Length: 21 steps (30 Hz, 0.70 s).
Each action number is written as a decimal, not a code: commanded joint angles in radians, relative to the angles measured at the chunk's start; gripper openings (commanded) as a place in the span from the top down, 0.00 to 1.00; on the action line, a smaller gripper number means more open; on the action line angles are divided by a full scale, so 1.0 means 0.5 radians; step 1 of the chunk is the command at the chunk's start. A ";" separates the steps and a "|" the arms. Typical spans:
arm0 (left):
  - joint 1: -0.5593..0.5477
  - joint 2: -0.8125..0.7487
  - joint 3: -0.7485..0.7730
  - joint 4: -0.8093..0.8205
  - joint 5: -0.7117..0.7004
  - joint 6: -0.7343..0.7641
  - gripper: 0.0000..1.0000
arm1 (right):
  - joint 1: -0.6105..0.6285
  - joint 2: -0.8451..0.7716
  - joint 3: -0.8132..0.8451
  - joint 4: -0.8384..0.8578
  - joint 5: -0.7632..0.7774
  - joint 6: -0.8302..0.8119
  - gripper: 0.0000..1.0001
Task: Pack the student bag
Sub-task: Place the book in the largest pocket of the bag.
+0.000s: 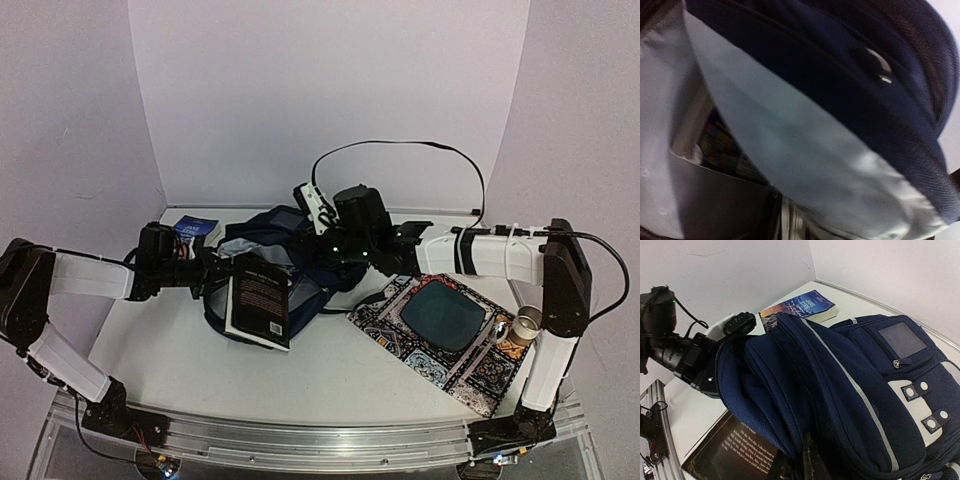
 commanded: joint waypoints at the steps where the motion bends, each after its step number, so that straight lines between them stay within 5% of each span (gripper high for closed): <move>1: 0.080 0.123 0.114 0.059 -0.095 0.183 0.74 | 0.045 -0.219 0.054 0.359 -0.137 0.011 1.00; 13: 0.086 0.206 0.487 -0.522 -0.589 0.533 0.51 | 0.045 -0.155 0.083 0.359 -0.031 0.015 1.00; 21: 0.075 -0.406 0.054 -0.779 -0.752 0.348 0.34 | 0.046 -0.116 0.111 0.365 0.001 0.016 1.00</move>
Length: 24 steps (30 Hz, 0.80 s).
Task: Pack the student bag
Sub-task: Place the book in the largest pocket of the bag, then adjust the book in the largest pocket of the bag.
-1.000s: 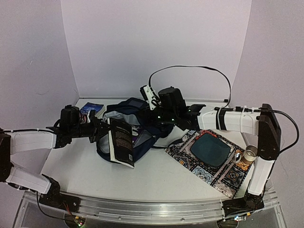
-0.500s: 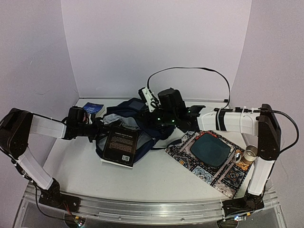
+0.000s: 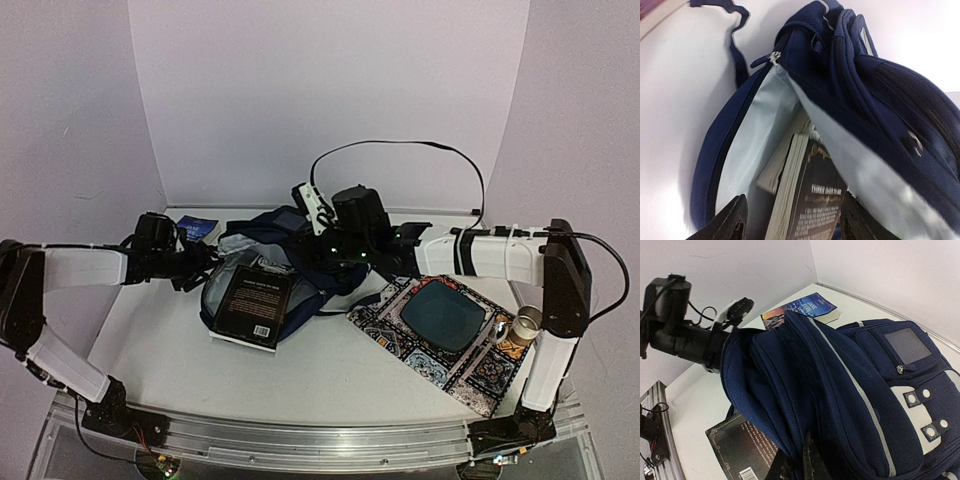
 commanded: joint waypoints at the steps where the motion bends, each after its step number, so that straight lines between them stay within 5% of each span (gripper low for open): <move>1: -0.017 -0.451 -0.218 -0.179 -0.126 -0.126 0.32 | 0.029 -0.111 0.118 0.345 -0.022 0.015 1.00; 14: -0.408 -1.231 -0.831 -0.302 -0.269 -0.745 0.28 | 0.028 -0.063 0.164 0.374 -0.023 0.027 1.00; 24: -0.749 -0.951 -1.109 0.524 -0.303 -1.136 0.29 | 0.028 -0.042 0.184 0.376 -0.038 0.030 1.00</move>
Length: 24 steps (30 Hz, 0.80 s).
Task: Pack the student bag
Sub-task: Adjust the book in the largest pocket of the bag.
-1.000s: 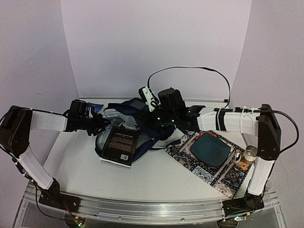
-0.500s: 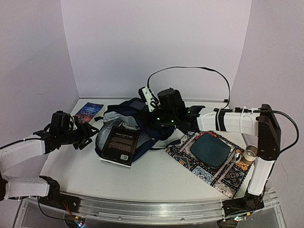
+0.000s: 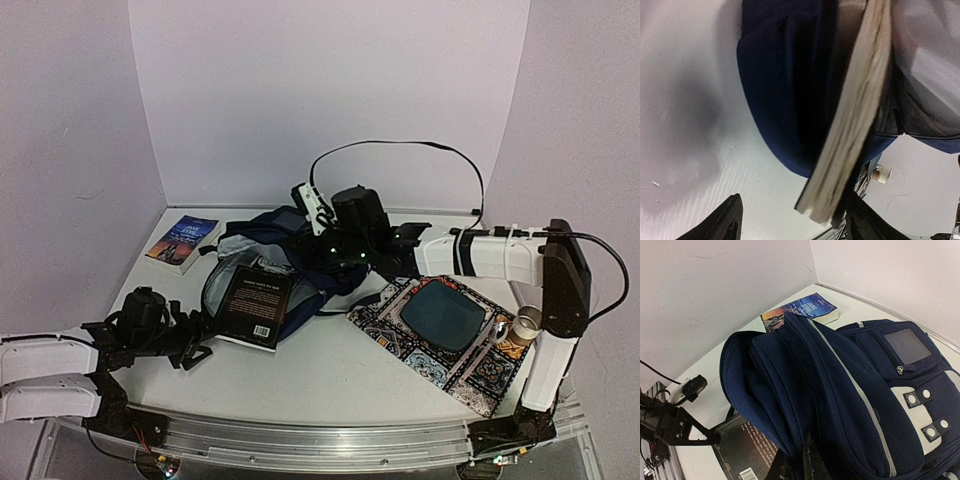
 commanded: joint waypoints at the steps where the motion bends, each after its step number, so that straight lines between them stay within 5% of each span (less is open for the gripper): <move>1: -0.126 0.175 0.007 0.517 -0.077 -0.215 0.30 | 0.024 -0.047 0.181 0.369 -0.048 0.028 1.00; 8: -0.162 0.192 0.026 0.735 -0.189 -0.335 0.49 | 0.025 -0.054 0.172 0.370 -0.055 0.031 1.00; 13: -0.162 0.128 0.029 0.772 -0.290 -0.382 0.78 | 0.022 -0.060 0.164 0.369 -0.065 0.028 1.00; 24: -0.158 0.315 0.207 0.889 -0.522 -0.362 1.00 | 0.025 -0.082 0.130 0.369 -0.159 0.023 1.00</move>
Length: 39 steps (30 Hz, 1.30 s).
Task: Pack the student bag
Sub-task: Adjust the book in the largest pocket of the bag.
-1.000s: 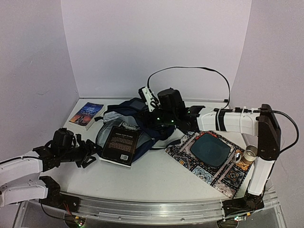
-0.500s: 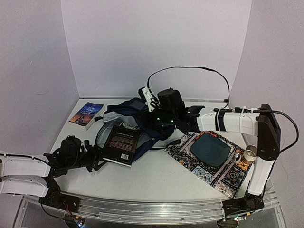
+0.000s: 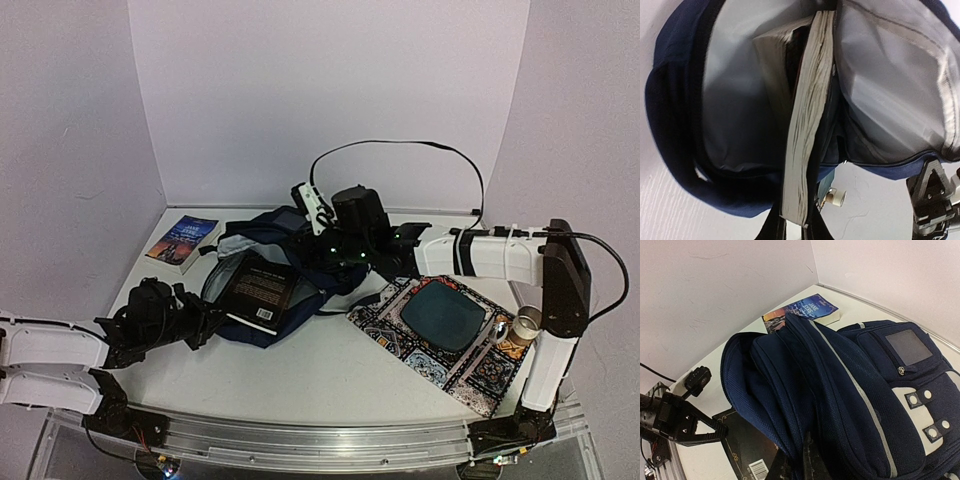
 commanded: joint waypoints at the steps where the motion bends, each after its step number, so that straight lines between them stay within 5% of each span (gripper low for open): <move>1: 0.002 0.070 0.179 0.226 -0.226 0.020 1.00 | 0.027 -0.093 0.124 0.355 -0.171 0.009 1.00; 7: 0.080 0.304 0.361 0.299 -0.147 0.122 1.00 | 0.047 -0.155 0.088 0.350 -0.367 -0.100 1.00; 16: 0.311 0.665 0.603 0.323 0.600 0.325 1.00 | 0.060 -0.204 0.103 0.303 -0.588 -0.239 1.00; 23: 0.326 0.623 0.585 0.301 0.946 0.465 1.00 | 0.059 -0.179 0.128 0.297 -0.584 -0.263 1.00; 34: 0.501 0.734 0.750 0.124 0.765 0.709 1.00 | 0.059 -0.160 0.161 0.238 -0.688 -0.281 1.00; 39: 0.532 0.863 0.917 -0.001 0.576 0.866 0.89 | 0.058 -0.158 0.160 0.214 -0.712 -0.285 1.00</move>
